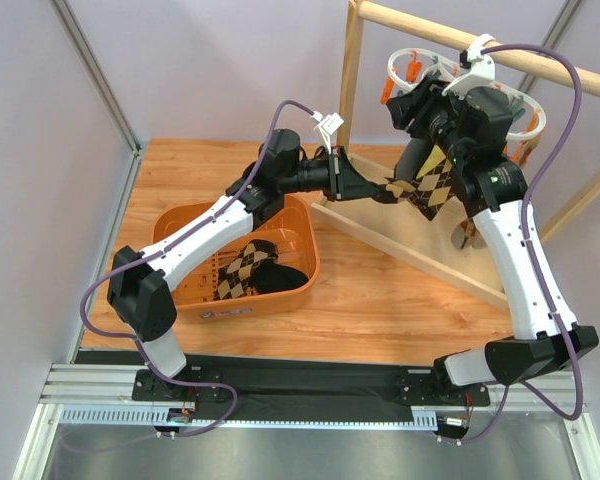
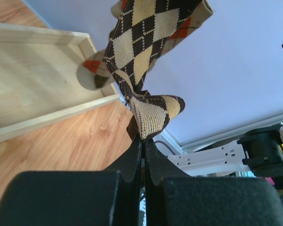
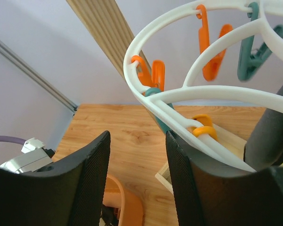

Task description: Remove the socks clipped to the hanger

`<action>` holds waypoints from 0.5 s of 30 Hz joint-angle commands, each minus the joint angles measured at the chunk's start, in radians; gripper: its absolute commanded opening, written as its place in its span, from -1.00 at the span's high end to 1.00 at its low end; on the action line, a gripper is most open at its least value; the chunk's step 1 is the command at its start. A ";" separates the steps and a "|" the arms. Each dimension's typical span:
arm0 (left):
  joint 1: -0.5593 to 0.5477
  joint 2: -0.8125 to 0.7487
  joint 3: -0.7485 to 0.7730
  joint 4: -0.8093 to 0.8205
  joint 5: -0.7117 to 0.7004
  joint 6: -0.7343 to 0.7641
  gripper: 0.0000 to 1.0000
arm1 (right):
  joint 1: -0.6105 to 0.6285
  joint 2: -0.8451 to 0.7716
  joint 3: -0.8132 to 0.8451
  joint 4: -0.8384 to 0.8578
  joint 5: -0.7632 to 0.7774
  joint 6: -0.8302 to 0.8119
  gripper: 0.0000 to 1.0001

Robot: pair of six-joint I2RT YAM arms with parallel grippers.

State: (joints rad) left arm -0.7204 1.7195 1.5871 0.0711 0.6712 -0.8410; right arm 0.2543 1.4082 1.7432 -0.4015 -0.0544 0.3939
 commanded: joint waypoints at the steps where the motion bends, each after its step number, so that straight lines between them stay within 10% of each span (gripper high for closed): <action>1: -0.004 0.005 0.040 0.056 -0.006 -0.026 1.00 | 0.011 -0.025 0.033 0.000 0.091 -0.041 -0.06; 15: 0.009 0.023 0.045 0.065 0.041 -0.050 1.00 | 0.011 -0.258 -0.039 -0.253 -0.007 -0.090 -0.36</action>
State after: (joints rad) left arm -0.7174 1.7405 1.5871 0.1013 0.6884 -0.8787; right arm 0.2630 1.2419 1.7214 -0.5907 -0.0299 0.3416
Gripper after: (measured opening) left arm 0.008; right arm 0.672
